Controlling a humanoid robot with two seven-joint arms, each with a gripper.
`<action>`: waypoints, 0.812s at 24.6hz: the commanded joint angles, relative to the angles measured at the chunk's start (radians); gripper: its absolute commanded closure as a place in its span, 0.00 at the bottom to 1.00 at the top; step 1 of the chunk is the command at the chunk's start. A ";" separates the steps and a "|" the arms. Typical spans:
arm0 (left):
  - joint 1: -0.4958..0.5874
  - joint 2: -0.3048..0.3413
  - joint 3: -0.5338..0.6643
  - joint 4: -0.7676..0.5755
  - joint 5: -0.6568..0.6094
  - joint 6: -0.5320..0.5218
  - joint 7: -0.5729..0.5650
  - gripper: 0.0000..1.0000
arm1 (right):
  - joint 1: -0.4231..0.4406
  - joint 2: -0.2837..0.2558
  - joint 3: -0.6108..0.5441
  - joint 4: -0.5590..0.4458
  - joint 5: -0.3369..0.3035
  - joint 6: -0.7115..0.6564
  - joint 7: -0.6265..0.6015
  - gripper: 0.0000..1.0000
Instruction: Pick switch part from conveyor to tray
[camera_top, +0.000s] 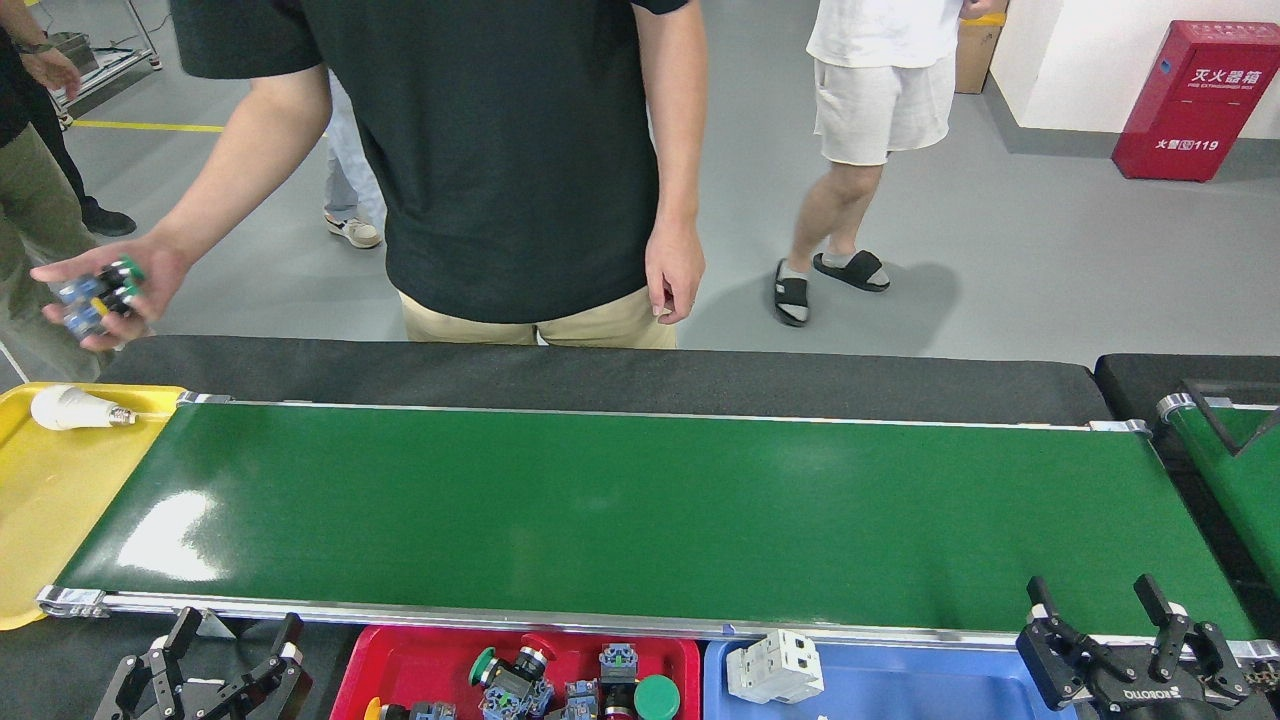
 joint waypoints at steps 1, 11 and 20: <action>-0.006 0.009 0.001 -0.007 -0.014 0.045 0.008 0.00 | -0.002 0.003 -0.005 -0.015 -0.003 -0.009 -0.013 0.00; 0.002 0.009 0.013 -0.006 -0.012 0.048 0.010 0.00 | 0.029 0.016 -0.005 -0.015 -0.003 -0.012 -0.013 0.00; -0.001 0.014 0.016 0.025 -0.012 0.048 0.010 0.00 | 0.024 0.017 -0.005 -0.015 -0.003 -0.012 -0.013 0.00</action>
